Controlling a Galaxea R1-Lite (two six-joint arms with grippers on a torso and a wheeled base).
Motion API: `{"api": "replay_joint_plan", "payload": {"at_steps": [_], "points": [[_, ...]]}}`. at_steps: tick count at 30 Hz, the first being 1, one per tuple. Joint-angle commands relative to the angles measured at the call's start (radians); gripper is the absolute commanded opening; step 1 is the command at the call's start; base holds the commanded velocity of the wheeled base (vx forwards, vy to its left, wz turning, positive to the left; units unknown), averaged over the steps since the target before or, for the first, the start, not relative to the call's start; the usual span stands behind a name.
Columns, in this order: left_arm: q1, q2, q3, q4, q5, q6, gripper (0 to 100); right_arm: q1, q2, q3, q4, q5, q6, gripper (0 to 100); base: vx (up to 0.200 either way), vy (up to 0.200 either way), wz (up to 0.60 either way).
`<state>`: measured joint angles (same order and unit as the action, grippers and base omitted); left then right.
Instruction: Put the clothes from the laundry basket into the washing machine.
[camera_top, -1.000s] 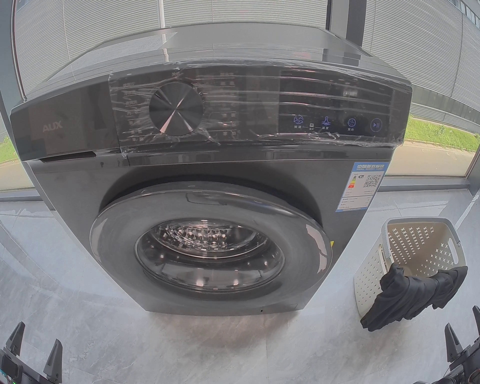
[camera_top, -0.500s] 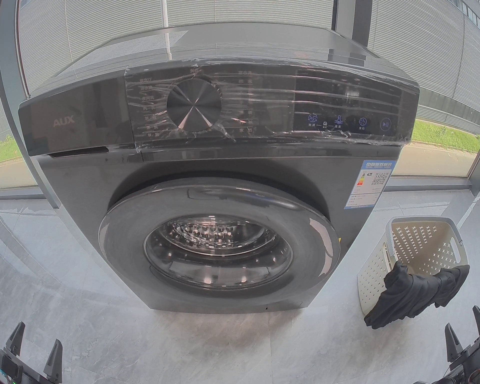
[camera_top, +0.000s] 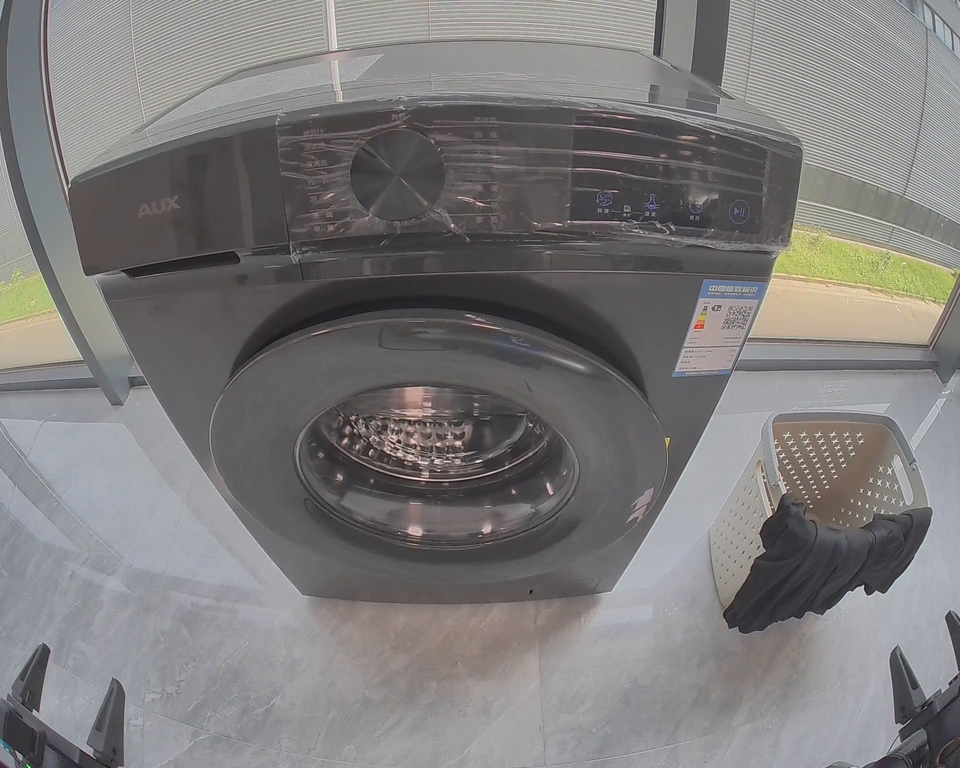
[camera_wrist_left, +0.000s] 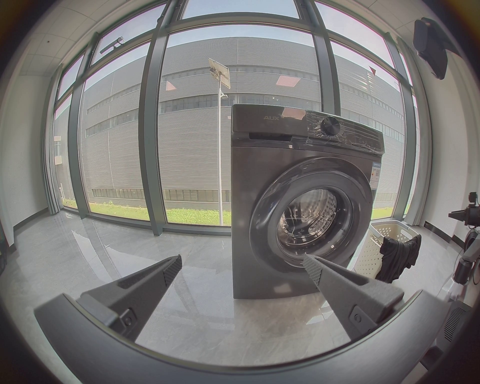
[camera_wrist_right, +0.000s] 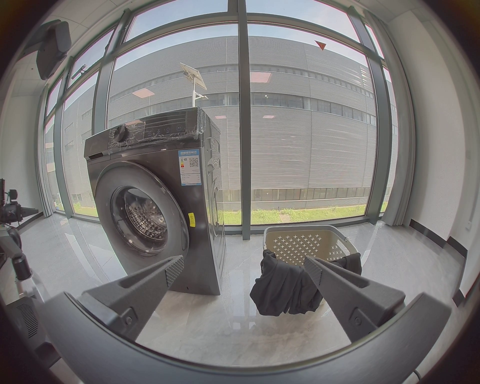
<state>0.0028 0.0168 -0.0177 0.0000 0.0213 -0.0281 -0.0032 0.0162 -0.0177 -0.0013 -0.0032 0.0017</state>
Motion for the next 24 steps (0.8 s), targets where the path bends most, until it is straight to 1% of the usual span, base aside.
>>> {"api": "replay_joint_plan", "payload": {"at_steps": [1, 10, 15, 22, 24], "points": [[0.0, -0.017, 0.015, 0.0, -0.001, -0.001, 100, 0.0, -0.016, 0.018, 0.0, 0.0, 0.0, 100, 0.0, 0.2, 0.0], [0.0, -0.017, 0.015, 0.0, 0.0, -0.001, 100, 0.0, -0.016, 0.018, 0.0, 0.0, 0.0, 100, 0.0, 0.2, 0.0], [0.0, -0.017, 0.015, 0.0, 0.002, 0.004, 100, 0.0, -0.016, 0.018, 0.0, 0.0, 0.0, 100, 0.0, 0.0, 0.0], [0.0, -0.017, 0.015, 0.0, 0.0, 0.0, 100, 0.0, -0.016, 0.018, 0.0, 0.0, 0.0, 100, 0.0, 0.0, 0.0], [0.0, -0.017, 0.015, 0.0, 0.0, 0.0, 100, 0.0, -0.016, 0.018, 0.0, 0.0, 0.0, 100, 0.2, 0.0, 0.0]]}}
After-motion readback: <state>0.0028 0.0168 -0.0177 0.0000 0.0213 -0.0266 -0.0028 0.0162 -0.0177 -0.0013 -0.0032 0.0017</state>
